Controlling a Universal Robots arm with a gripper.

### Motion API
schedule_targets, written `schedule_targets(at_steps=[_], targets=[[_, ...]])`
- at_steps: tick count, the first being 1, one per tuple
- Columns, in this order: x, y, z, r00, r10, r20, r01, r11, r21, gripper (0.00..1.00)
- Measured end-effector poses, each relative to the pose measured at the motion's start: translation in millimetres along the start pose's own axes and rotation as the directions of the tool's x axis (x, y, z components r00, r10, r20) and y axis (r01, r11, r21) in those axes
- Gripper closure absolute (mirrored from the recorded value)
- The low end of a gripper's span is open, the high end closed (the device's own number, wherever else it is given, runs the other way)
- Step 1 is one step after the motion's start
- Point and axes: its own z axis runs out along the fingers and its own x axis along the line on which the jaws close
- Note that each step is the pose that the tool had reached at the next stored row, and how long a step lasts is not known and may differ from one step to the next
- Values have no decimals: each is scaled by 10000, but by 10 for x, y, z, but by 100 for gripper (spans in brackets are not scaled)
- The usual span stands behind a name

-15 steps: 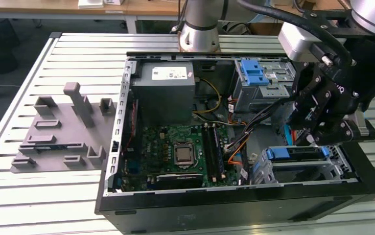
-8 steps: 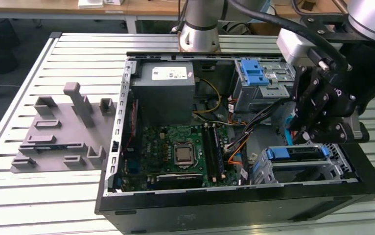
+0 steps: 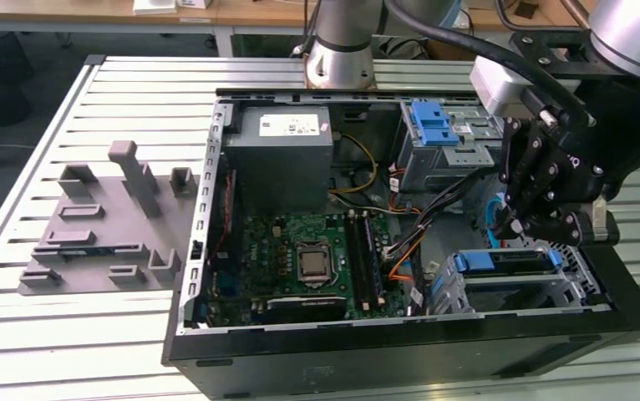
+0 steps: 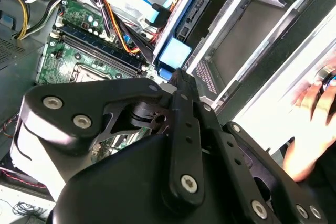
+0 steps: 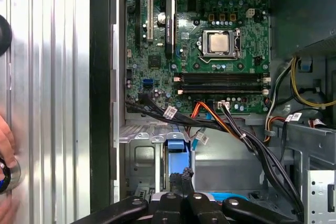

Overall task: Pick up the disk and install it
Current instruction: 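Insert the disk into the insertion slot, then insert the first disk wire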

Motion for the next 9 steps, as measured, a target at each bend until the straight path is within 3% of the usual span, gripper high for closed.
schedule_targets(at_steps=[9], targets=[[0,0,10,10000,0,1,0,10000,0,89]])
